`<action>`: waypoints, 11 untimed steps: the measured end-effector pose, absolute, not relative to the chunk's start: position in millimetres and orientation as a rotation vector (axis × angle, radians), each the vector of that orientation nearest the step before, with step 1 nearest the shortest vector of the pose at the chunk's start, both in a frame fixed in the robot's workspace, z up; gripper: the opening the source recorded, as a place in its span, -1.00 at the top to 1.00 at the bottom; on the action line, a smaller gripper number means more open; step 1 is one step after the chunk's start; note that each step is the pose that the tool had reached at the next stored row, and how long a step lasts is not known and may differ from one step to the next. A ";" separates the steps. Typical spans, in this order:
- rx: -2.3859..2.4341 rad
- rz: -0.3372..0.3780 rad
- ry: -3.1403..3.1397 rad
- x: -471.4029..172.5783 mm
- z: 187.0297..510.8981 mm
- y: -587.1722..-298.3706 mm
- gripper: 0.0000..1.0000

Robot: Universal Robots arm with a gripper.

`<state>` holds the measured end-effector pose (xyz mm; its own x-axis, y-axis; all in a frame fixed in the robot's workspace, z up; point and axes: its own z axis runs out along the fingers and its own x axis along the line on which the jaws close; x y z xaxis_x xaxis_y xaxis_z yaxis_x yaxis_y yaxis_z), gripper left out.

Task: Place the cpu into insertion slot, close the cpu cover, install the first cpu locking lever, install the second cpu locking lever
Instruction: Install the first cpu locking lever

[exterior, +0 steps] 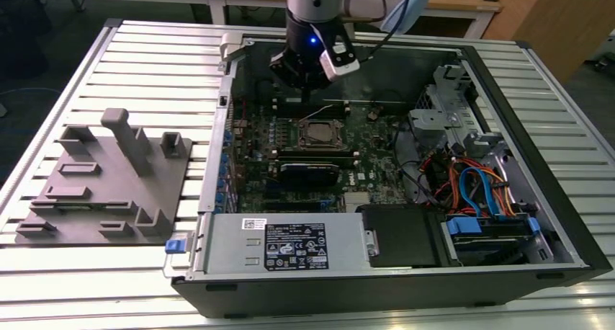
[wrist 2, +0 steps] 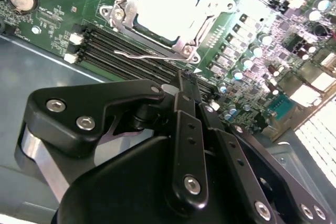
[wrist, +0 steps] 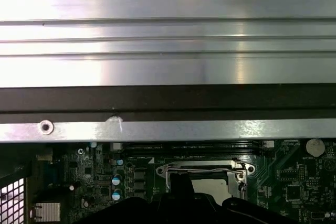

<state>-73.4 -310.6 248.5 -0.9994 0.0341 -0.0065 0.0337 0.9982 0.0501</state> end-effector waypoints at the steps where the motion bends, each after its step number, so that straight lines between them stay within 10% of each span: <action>1: 0.053 0.083 3.133 -72.3 248.1 -310.7 0.80; 11: 0.054 0.104 3.132 -70.4 245.7 -311.2 0.80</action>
